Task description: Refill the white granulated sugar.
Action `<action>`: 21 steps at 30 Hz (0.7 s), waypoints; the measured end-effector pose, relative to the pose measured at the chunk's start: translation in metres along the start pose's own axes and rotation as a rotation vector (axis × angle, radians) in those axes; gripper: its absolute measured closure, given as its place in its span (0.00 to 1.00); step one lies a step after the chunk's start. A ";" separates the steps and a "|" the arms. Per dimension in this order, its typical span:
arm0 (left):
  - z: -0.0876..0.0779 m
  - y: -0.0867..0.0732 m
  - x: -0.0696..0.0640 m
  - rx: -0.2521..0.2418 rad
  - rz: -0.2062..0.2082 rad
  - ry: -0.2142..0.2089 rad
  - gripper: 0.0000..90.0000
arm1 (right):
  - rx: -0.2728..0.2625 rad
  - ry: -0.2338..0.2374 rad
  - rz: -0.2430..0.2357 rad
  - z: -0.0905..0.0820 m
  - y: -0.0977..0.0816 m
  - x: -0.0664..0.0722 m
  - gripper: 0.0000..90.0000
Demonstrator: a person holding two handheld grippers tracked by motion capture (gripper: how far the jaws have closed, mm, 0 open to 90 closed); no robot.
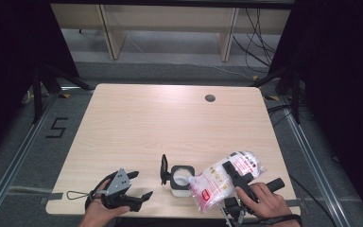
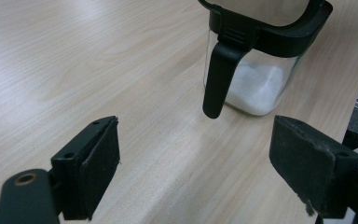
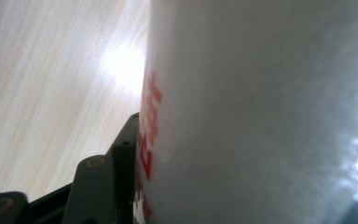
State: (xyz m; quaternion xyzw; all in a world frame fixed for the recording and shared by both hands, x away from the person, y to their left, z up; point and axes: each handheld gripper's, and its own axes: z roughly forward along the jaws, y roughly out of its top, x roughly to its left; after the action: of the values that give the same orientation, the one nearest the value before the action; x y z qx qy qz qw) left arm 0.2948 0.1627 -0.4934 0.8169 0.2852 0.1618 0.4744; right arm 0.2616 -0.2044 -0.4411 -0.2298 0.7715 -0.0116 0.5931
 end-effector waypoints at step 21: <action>-0.001 0.000 -0.001 0.002 -0.007 0.007 0.18 | 0.010 -0.008 -0.005 -0.001 0.000 0.001 0.50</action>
State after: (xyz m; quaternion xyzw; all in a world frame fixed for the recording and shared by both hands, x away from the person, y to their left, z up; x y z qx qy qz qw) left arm 0.2938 0.1626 -0.4931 0.8159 0.2900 0.1627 0.4731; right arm 0.2609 -0.2046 -0.4415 -0.2289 0.7686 -0.0160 0.5971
